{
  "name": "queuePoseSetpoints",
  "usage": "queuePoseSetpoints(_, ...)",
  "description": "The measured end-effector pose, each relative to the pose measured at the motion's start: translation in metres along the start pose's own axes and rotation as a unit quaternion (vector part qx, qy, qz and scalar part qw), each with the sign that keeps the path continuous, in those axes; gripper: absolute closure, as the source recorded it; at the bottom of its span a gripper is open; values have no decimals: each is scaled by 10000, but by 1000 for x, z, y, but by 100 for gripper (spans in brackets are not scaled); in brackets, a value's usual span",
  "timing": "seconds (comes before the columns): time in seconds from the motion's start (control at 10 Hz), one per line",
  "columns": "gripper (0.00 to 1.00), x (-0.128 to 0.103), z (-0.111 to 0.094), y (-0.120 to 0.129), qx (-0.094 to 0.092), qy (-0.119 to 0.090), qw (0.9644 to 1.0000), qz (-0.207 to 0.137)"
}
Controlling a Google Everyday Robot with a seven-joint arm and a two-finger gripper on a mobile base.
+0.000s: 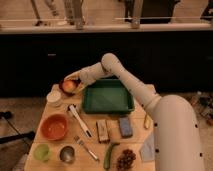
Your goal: Place apple in paper cup
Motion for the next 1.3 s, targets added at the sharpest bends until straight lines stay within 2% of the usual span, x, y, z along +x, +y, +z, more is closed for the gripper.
queuePoseSetpoints(0.4,100,-1,5,2,-40,4,10000,-18)
queuePoseSetpoints(0.8,100,-13,55,-8,-278,-96,9995,-112)
queuePoseSetpoints(1.3,100,-10,82,-24,-444,-305,9983,-201)
